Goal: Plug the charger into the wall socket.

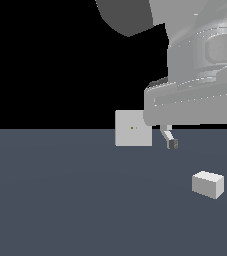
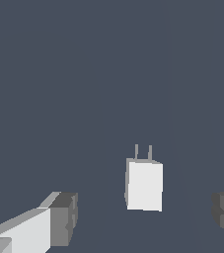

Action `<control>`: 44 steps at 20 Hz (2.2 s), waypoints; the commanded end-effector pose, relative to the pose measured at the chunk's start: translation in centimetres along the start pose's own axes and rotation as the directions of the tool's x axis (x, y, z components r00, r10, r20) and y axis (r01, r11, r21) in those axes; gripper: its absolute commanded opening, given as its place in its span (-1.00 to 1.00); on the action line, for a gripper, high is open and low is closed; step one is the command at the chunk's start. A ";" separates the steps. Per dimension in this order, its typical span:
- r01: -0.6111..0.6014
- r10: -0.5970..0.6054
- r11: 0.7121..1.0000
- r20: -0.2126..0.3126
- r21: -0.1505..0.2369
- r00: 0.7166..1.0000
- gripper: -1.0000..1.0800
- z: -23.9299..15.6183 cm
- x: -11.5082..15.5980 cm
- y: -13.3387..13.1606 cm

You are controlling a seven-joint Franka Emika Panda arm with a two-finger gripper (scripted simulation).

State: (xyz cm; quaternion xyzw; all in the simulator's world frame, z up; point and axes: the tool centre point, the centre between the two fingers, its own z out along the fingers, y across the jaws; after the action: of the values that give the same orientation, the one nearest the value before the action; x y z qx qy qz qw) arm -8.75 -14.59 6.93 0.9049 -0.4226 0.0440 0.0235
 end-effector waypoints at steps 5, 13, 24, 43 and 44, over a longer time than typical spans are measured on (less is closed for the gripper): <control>-0.061 0.061 0.998 -0.007 -0.001 0.998 0.92 0.7 -0.2 1.1; -0.058 0.058 0.998 -0.006 -0.001 0.998 0.92 1.4 -0.3 1.1; -0.061 0.061 0.998 -0.006 -0.001 0.998 0.92 5.5 -0.8 1.1; -0.035 0.035 0.999 -0.006 0.002 0.999 -1.00 5.4 -0.7 0.7; -0.024 0.024 1.000 -0.007 0.003 1.000 -1.00 5.3 -0.6 0.6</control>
State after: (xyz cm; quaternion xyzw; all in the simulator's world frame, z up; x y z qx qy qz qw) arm -9.48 -14.96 1.40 0.8968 -0.4394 0.0474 0.0232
